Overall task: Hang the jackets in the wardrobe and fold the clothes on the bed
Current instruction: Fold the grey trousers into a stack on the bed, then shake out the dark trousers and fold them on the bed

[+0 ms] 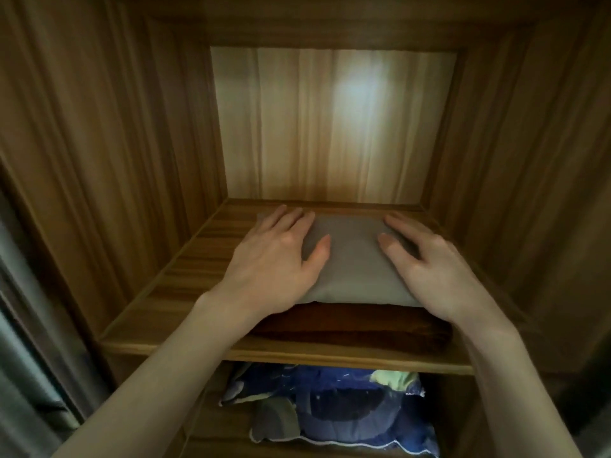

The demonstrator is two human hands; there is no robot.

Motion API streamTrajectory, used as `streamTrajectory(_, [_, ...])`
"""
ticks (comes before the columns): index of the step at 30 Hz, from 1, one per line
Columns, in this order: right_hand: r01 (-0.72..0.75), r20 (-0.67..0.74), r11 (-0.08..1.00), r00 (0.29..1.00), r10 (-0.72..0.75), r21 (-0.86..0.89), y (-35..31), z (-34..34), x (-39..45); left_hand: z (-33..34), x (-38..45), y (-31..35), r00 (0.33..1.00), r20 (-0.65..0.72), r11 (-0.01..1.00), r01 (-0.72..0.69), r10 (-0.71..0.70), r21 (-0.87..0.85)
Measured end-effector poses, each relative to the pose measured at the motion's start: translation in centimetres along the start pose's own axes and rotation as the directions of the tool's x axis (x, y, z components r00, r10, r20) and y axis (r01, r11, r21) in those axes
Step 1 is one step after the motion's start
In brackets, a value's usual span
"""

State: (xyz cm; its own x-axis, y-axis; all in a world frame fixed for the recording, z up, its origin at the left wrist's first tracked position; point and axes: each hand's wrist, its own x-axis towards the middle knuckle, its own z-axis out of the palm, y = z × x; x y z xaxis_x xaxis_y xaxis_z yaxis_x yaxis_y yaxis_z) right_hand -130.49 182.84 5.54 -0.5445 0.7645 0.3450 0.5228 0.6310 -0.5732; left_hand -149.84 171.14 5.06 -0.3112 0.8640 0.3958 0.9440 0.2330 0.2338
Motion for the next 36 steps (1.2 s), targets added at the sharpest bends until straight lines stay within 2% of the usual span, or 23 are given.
streamTrajectory(2, [0.040, -0.051, 0.999, 0.998, -0.040, 0.004, 0.1, 0.2, -0.4, 0.0, -1.2, 0.0, 0.996, -0.085, 0.999, -0.026, 0.024, -0.024])
streamTrajectory(4, [0.115, -0.142, 0.990, 0.982, -0.126, -0.079, -0.1, 0.4, -0.9, -0.2, -2.9, -0.1, 0.989, -0.144, 0.999, -0.042, 0.038, -0.021])
streamTrajectory(6, [0.223, -0.252, 0.955, 0.930, -0.268, -0.194, -0.8, 0.8, -1.5, -0.6, -4.9, -0.2, 0.981, -0.191, 0.999, -0.026, 0.022, -0.019])
streamTrajectory(8, [0.347, -0.318, 0.912, 0.859, -0.402, -0.218, -1.8, 1.6, -2.1, -1.2, -7.0, -0.4, 0.959, -0.281, 1.000, 0.031, -0.028, 0.004])
streamTrajectory(10, [0.445, -0.321, 0.882, 0.822, -0.470, -0.153, -2.9, 2.7, -2.9, -2.0, -9.4, -0.8, 0.922, -0.378, 0.990, 0.121, -0.086, 0.070])
streamTrajectory(14, [0.598, -0.218, 0.802, 0.784, -0.581, 0.011, -5.2, 5.7, -5.0, -3.5, -15.8, -0.9, 0.841, -0.489, 0.918, 0.355, -0.230, 0.177])
streamTrajectory(18, [0.708, -0.077, 0.679, 0.701, -0.709, 0.197, -8.0, 9.8, -8.0, -4.4, -23.6, -0.5, 0.734, -0.558, 0.762, 0.595, -0.387, 0.255])
streamTrajectory(23, [0.788, 0.063, 0.514, 0.526, -0.848, 0.339, -11.6, 16.0, -13.5, -4.7, -33.5, 0.1, 0.570, -0.614, 0.546, 0.798, -0.546, 0.255])
streamTrajectory(29, [0.866, 0.074, 0.285, 0.280, -0.957, 0.411, -18.0, 21.7, -20.6, -5.6, -43.7, 0.0, 0.393, -0.678, 0.313, 0.918, -0.621, 0.245])
streamTrajectory(36, [0.855, 0.022, 0.034, 0.026, -0.999, 0.518, -26.5, 26.2, -29.9, -7.5, -55.2, 0.9, 0.167, -0.759, 0.022, 0.980, -0.629, 0.197])
